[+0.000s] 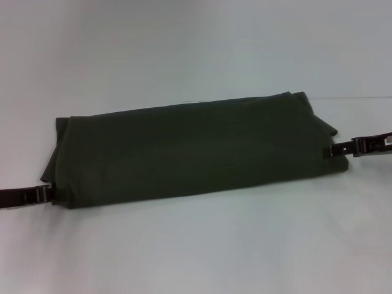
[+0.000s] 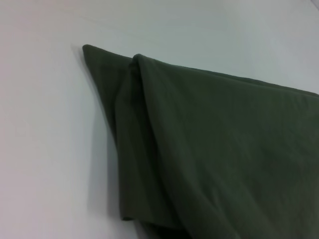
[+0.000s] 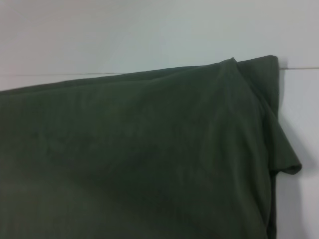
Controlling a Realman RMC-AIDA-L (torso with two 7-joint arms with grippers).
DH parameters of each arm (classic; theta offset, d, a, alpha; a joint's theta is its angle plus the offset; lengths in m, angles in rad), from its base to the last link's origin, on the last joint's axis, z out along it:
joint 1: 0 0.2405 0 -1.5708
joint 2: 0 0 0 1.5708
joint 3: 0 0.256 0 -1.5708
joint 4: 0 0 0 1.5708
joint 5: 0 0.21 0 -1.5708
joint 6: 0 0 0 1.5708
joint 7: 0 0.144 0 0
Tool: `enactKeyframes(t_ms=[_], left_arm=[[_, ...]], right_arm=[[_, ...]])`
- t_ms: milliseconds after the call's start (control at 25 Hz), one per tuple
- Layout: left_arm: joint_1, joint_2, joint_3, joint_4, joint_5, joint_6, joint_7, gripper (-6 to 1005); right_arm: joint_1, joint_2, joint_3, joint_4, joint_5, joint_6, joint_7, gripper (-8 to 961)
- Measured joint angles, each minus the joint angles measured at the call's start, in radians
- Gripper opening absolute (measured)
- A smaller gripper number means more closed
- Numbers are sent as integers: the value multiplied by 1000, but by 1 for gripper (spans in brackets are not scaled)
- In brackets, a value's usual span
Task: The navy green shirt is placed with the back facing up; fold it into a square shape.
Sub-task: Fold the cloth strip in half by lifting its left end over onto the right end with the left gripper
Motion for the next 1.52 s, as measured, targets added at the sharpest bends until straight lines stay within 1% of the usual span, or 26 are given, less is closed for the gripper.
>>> enactKeyframes(t_ms=[160,400,520,680,760,920,1240,1440,1520], left_arm=[[0,0,-1,0,0,-1,2,26],[-1,0,-1,0,0,-5,1,26],[-1,0,-1,0,0,-5,0,26],[-3,0,0,0,0,-6,1,26],[-3,0,1,0,0,-7,1,26],[-3,0,1,-1,0,-6,3,26],[-3,0,1,-2,-2,-5,6,25],[-3,0,1,-2,-2,-6,7,25],[-3,0,0,-2,-2,-6,7,25]], right_arm=[[14,24,-1,17,-29,61,-2,917],[22,44,-16,50,-31,131,-11,913],[21,58,-16,53,-32,145,-18,911],[20,68,-18,55,-32,160,-26,909],[19,71,-25,67,-32,178,-26,908],[18,71,-25,77,-33,192,-26,905],[13,73,-25,79,-31,192,-34,724],[8,73,-20,72,-28,189,-30,728],[4,73,-19,68,-26,189,-30,705]])
